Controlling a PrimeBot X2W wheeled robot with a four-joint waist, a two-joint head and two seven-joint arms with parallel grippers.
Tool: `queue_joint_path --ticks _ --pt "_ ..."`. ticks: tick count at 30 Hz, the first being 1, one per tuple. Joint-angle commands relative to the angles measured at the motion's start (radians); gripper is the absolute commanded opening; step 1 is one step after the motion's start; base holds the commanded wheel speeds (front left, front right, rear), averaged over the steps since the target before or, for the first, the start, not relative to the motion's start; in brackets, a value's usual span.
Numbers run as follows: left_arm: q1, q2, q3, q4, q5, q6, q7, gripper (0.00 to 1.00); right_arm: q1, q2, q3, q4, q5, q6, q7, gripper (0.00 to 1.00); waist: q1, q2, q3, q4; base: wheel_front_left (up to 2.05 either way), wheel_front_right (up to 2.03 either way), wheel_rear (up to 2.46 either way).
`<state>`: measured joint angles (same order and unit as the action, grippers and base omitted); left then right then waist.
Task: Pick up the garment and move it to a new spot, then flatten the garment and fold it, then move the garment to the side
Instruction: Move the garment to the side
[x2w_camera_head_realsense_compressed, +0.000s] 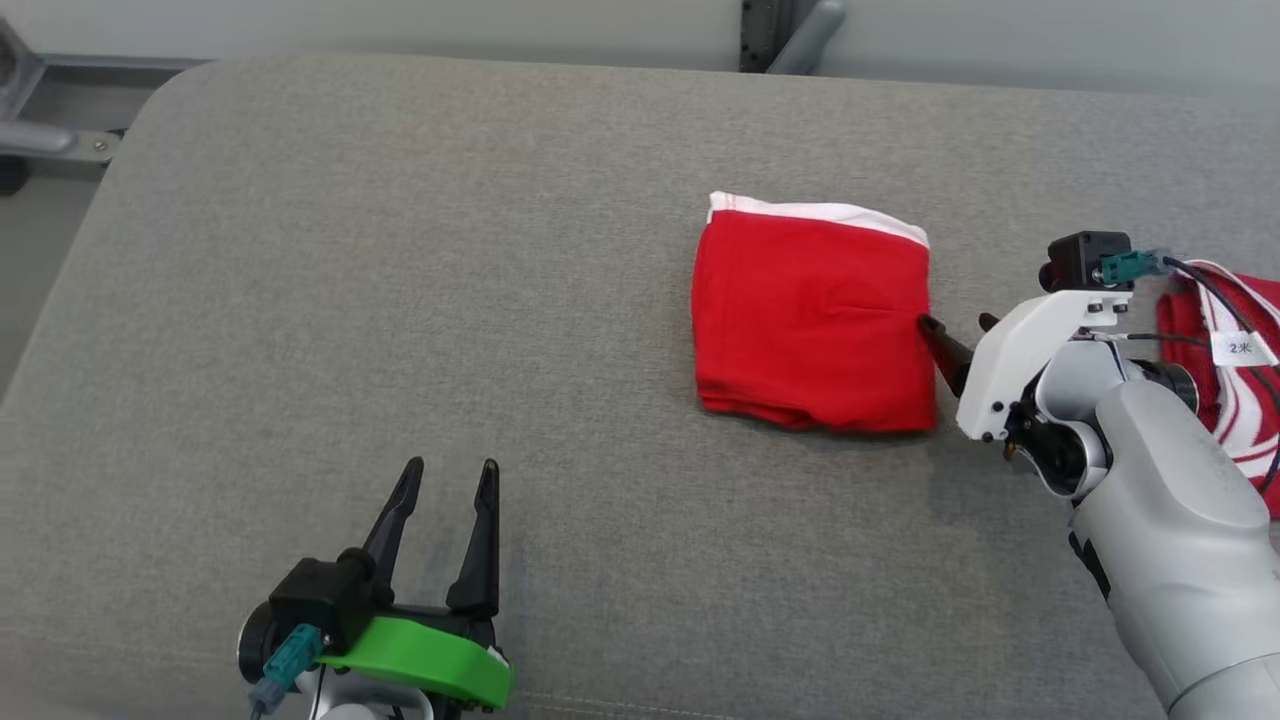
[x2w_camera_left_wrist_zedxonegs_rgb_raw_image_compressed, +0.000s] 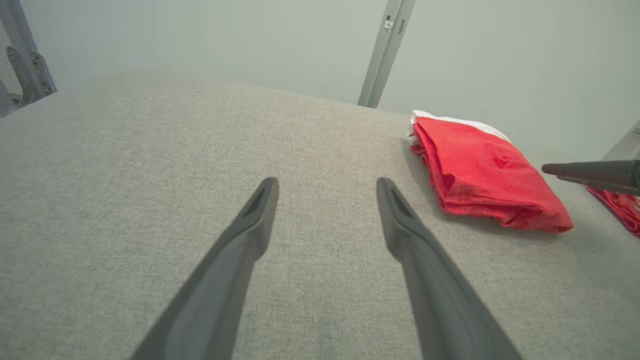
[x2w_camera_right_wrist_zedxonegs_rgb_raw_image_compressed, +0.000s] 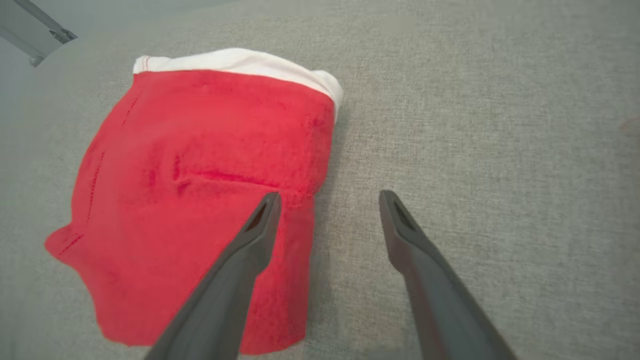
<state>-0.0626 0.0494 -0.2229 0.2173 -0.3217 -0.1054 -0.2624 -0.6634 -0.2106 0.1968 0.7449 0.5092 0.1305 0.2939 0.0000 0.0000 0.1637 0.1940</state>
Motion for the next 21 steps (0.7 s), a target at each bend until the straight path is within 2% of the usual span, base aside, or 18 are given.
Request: queue_joint_path --ticks 1,6,11,12,13,16,21 --pt "-0.02 0.003 -0.003 0.002 -0.007 0.006 -0.003 1.0 -0.012 -0.007 0.008 0.011 0.018 0.0 0.005 1.0 0.0 0.0 0.064 0.089 0.0 0.0 0.0" --pt "-0.017 0.002 -0.011 0.005 -0.023 0.02 -0.003 1.0 -0.029 -0.012 0.032 0.083 0.081 0.0 0.004 1.0 0.0 0.0 0.072 0.113 0.0 0.0 0.0" --pt "-0.011 0.002 -0.011 0.01 -0.025 0.025 -0.003 1.0 -0.029 0.008 0.071 0.122 0.147 0.0 0.016 1.0 0.0 0.0 0.08 0.101 0.0 0.0 0.0" --pt "-0.013 0.002 -0.01 0.011 -0.025 0.026 -0.003 1.0 -0.031 0.007 0.072 0.126 0.164 0.0 0.003 0.47 0.0 0.0 0.081 0.094 0.0 0.0 0.0" --pt "-0.017 0.003 -0.008 0.012 -0.024 0.025 -0.003 1.0 -0.037 0.004 0.073 0.131 0.174 0.0 -0.008 0.0 0.0 0.0 0.082 0.085 0.0 0.0 0.0" --pt "-0.025 0.003 0.002 0.012 -0.013 0.024 -0.003 1.0 -0.061 -0.009 0.106 0.106 0.208 0.0 -0.025 0.0 0.0 0.0 0.081 0.047 0.0 0.0 0.0" --pt "-0.024 0.003 0.026 0.012 0.005 0.016 -0.003 1.0 -0.081 -0.115 0.179 0.031 0.252 -0.001 0.024 0.0 0.0 0.0 0.07 -0.028 0.0 0.0 0.0"
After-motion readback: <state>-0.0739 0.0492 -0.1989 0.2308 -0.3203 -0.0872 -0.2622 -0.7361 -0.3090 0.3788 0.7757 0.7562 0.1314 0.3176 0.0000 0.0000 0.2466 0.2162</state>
